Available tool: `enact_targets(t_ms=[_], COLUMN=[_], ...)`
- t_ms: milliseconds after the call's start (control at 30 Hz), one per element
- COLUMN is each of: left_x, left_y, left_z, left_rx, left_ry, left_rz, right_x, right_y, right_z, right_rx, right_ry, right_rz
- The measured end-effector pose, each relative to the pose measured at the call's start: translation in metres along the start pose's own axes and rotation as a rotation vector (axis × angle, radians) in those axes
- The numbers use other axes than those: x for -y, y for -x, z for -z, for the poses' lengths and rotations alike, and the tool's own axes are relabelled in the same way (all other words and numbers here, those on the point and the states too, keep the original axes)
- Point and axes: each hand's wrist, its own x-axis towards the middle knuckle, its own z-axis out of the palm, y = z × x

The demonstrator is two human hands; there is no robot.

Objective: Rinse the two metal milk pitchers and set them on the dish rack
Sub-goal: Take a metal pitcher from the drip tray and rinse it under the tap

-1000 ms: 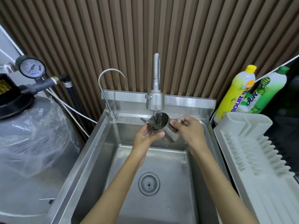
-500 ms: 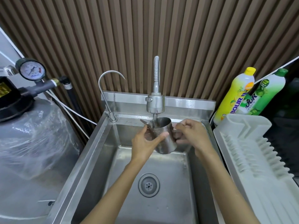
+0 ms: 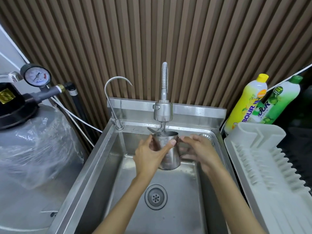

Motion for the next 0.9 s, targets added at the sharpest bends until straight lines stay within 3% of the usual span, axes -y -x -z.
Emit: enact_targets(t_ms=[133,233,333,400,467,533,700,767,900], left_x=[0.002,-0.002,-0.003,-0.003,-0.003,0.000,0.003,0.006,0.007], left_y=[-0.006,-0.015,-0.020,-0.014,-0.004,0.000,-0.008,-0.015,-0.021], left_z=[-0.013,-0.004,0.013,0.019,0.018,0.011,0.002,0.001,0.006], left_rx=[0.197,0.146,0.025,-0.034,-0.043,0.031,0.158,0.166,0.046], left_ry=[0.416,0.566,0.358,0.095,-0.162,-0.224,0.209,0.309,0.276], left_rz=[0.044,-0.096,-0.207,-0.202,-0.092,0.018,0.061,-0.013,-0.220], right_x=[0.018,0.004,-0.027,-0.039,-0.037,-0.031,-0.012,-0.015,-0.036], right_y=[-0.001,-0.003,-0.009,-0.006,-0.003,-0.006,-0.010,-0.007,-0.006], right_z=[-0.008,-0.022,-0.026,-0.023,-0.015,-0.007,-0.014,-0.026,-0.038], right_rx=[-0.125,-0.015,0.195,0.221,0.150,0.022,-0.297,-0.275,0.034], right_ry=[0.203,-0.024,-0.364,-0.378,-0.245,-0.056,0.430,0.277,-0.349], right_rz=[0.302,0.319,0.097,-0.016,-0.070,-0.081,0.239,0.331,0.101])
